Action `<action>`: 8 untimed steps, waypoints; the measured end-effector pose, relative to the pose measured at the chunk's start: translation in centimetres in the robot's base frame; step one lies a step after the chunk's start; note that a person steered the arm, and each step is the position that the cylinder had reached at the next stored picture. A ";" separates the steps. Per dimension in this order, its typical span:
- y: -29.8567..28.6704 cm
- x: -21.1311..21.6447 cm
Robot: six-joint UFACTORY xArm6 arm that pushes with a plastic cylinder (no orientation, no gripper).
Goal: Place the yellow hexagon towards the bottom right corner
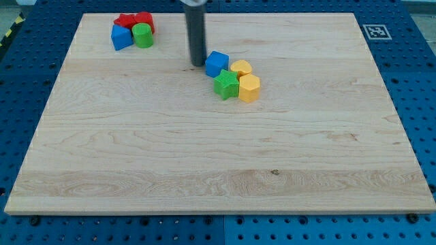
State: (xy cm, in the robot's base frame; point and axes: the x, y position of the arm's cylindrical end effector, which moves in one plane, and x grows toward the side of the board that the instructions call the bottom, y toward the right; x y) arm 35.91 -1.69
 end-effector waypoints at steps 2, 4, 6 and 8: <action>11.6 9.5; 14.8 11.8; 24.4 16.9; 24.8 13.7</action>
State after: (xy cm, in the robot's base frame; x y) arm 49.66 23.07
